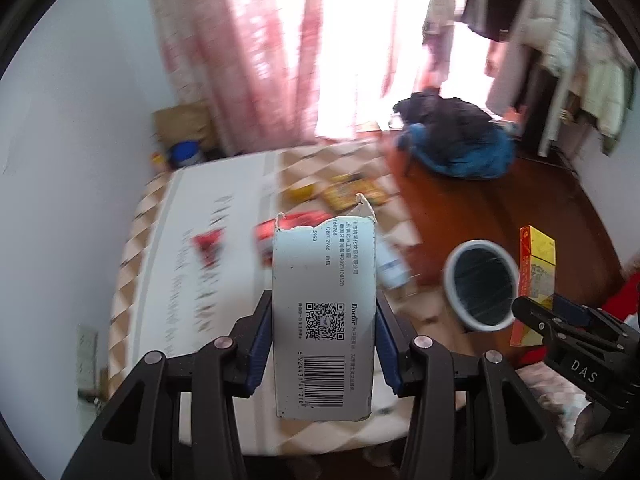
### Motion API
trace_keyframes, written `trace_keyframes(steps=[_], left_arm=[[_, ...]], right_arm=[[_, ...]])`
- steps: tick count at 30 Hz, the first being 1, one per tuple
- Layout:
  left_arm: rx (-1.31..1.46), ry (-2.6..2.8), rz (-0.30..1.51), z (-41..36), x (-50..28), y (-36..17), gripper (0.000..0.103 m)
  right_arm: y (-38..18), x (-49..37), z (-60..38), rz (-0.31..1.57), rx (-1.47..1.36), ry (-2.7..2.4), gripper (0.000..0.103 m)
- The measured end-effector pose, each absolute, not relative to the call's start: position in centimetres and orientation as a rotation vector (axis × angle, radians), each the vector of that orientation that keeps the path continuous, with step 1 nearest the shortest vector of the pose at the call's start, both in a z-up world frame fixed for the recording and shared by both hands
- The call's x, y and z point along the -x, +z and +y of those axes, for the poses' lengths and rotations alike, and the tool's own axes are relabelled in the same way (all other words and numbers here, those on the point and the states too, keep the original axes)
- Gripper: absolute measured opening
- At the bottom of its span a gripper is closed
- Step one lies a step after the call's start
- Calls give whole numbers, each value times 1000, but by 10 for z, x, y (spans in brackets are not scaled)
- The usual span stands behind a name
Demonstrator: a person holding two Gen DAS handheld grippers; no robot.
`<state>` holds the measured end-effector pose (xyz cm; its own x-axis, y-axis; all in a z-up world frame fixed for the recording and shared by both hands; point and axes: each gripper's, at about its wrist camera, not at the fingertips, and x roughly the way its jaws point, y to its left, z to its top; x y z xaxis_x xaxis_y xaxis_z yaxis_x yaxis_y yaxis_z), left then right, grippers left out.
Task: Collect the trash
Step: 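Carry both held boxes over the white bin and open both tools, then move both open tools back toward the table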
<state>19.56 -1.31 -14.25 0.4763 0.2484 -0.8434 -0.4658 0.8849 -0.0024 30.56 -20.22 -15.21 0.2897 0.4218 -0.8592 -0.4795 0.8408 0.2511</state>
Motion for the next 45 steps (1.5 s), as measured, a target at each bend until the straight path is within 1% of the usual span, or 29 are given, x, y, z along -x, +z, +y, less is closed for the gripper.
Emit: trace_keyframes(steps=[4, 7, 13, 17, 24, 30, 31, 32, 33, 34, 35, 36, 37, 38, 39, 41, 45], left_arm=[[225, 344, 994, -56, -249, -146, 42], [226, 278, 1028, -91, -297, -166, 42], [226, 177, 1144, -149, -391, -239, 42], [206, 157, 1215, -173, -438, -288, 42], [182, 113, 1273, -201, -489, -331, 43], [161, 98, 1313, -211, -510, -360, 45], [160, 106, 1318, -211, -511, -363, 46], [163, 110, 1323, -210, -511, -365, 49], [173, 108, 1326, -210, -511, -367, 49], [176, 113, 1328, -209, -512, -370, 49], [176, 121, 1331, -208, -511, -370, 52], [181, 124, 1334, -207, -510, -370, 65], [181, 130, 1336, -206, -509, -370, 75], [172, 142, 1335, -205, -506, -368, 87], [163, 150, 1335, -205, -506, -369, 89], [155, 163, 1341, -204, -503, -368, 89], [135, 183, 1346, -204, -495, -363, 90]], right_arm=[[-157, -347, -259, 1134, 12, 539, 60], [-177, -377, -293, 1157, 5, 478, 60], [-252, -444, -351, 1271, 4, 378, 60], [-298, -482, -368, 1337, -10, 339, 60], [-367, -533, -369, 1410, -15, 304, 60], [-408, -554, -376, 1434, -25, 312, 61], [-411, -555, -378, 1439, -35, 317, 63], [-416, -558, -379, 1445, -49, 320, 74], [-418, -560, -380, 1444, -57, 315, 83], [-418, -558, -382, 1439, -62, 312, 84], [-417, -558, -382, 1434, -67, 309, 84], [-417, -558, -382, 1433, -68, 306, 87], [-416, -558, -383, 1436, -62, 296, 89], [-415, -556, -383, 1437, -56, 286, 93], [-412, -554, -384, 1438, -50, 278, 98], [-408, -552, -385, 1441, -30, 260, 103], [-396, -543, -390, 1440, 21, 222, 103]])
